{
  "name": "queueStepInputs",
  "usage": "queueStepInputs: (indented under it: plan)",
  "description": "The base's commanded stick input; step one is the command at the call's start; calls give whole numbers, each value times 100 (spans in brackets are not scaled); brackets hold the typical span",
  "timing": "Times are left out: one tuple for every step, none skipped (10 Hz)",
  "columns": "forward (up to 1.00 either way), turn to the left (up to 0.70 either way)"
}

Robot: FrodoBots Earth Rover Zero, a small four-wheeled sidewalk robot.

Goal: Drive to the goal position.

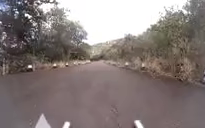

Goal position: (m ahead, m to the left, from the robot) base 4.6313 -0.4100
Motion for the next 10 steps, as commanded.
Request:
queueStepInputs:
  plan:
    - [50, 0]
    - [50, 0]
    - [50, 0]
    - [50, 0]
    - [50, 0]
    - [50, 0]
    - [50, 0]
    - [50, 0]
    - [50, 0]
    - [50, 0]
